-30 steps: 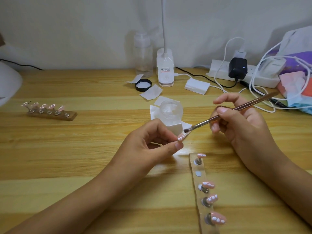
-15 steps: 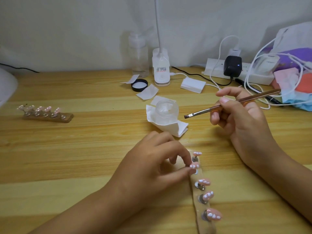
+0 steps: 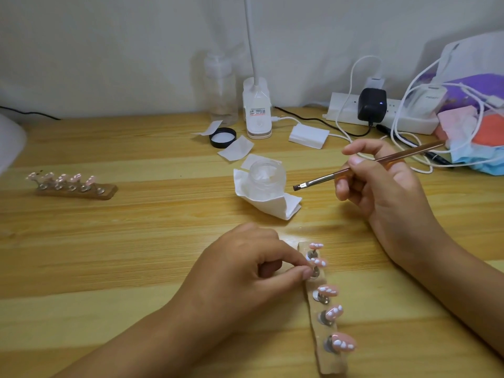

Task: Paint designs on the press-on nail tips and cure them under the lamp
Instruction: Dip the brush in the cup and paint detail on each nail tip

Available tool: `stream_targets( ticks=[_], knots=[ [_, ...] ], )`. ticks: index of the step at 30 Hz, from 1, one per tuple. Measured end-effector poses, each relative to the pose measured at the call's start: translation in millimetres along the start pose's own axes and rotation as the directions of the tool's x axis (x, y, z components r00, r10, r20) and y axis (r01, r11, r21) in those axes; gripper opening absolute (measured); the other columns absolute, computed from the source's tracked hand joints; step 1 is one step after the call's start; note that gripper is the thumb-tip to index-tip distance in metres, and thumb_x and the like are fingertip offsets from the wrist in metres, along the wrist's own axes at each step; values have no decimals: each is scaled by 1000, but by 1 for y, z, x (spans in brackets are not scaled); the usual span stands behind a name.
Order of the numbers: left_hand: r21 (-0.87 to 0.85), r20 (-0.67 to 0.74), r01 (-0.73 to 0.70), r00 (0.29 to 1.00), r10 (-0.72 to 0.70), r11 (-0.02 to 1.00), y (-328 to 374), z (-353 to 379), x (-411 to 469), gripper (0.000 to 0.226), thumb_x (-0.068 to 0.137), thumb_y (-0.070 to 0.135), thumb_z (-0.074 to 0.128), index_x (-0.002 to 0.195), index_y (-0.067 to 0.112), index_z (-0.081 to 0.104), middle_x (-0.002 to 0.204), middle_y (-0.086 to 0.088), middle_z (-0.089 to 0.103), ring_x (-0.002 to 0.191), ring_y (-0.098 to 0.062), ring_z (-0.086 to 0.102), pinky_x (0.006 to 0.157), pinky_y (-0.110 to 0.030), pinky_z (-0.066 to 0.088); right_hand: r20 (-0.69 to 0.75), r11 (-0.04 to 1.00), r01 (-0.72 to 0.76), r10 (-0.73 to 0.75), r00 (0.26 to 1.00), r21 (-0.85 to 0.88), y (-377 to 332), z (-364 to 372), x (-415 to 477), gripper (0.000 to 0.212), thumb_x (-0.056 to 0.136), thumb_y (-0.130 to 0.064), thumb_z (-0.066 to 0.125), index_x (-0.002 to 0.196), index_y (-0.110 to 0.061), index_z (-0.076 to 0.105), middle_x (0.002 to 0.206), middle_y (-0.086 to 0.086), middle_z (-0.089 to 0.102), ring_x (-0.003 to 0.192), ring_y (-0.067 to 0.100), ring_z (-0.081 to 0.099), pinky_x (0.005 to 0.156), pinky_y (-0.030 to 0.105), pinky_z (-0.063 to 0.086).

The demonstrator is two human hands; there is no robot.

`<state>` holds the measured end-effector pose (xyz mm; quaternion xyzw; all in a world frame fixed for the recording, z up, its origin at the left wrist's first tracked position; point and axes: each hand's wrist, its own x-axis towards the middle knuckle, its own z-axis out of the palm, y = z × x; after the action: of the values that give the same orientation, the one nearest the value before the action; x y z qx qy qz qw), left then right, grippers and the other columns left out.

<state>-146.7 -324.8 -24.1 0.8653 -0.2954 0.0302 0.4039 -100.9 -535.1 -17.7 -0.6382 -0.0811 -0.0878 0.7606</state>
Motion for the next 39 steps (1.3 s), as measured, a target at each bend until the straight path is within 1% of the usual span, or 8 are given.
stream_targets(
  ticks=[5,16,22,25,30,33,35,39],
  knots=[
    [96,88,-112,991,103,989,6,-3,-6,17,83,47,64,84,33,75,61,15,39,64,-4,41,62,-13,30,3,1000,-5,5,1000,7,1,-1,1,8,96,-16,50,100,-20,56,59,-3,59,59,9,57,61,19,49],
    [50,56,-24,998,21,998,11,10,-11,23,83,54,59,85,33,70,64,9,49,64,-4,46,56,-21,37,39,997,18,-15,999,-75,1,0,-1,17,101,-7,46,99,-20,57,59,-2,60,60,8,58,62,19,50],
    [-219,82,155,987,-140,963,12,9,-10,16,75,42,71,86,31,67,59,15,47,56,-3,44,56,-14,31,24,997,25,-23,999,-67,2,-1,-1,15,101,-10,49,99,-22,58,59,-1,60,60,8,58,62,18,49],
    [-327,-46,108,990,-130,939,15,6,-9,9,74,37,70,77,31,64,70,13,49,59,-3,43,58,-10,33,7,997,32,-32,999,-64,2,-1,0,9,92,-21,54,94,-26,61,60,-1,61,61,9,59,62,19,49],
    [-674,-250,116,894,-373,729,6,-3,-2,12,66,42,70,72,33,64,101,13,59,74,-6,58,68,-16,45,-62,988,98,-106,992,-115,2,-2,0,13,92,-25,52,89,-28,64,73,-3,67,73,11,62,67,22,50],
    [-832,-222,159,782,-582,532,-7,-6,5,6,72,33,72,72,35,66,93,20,68,74,-7,66,64,-23,50,-93,984,118,-131,987,-137,2,-3,0,13,92,-22,51,96,-21,63,80,-3,69,79,12,62,68,22,50],
    [-913,-167,122,760,-628,390,-12,-6,9,5,89,23,65,84,26,65,88,17,72,82,-17,73,60,-23,55,-96,981,124,-139,986,-148,1,-3,-1,18,91,-20,50,101,-19,64,86,-2,70,85,12,62,70,22,50],
    [-910,-109,160,797,-593,382,-13,-7,10,13,104,25,41,96,25,51,94,13,75,90,-30,74,68,-29,60,-86,959,165,-189,978,-230,-1,-1,-5,27,90,-18,51,110,-21,69,98,0,70,91,14,61,77,24,50]
  ],
)
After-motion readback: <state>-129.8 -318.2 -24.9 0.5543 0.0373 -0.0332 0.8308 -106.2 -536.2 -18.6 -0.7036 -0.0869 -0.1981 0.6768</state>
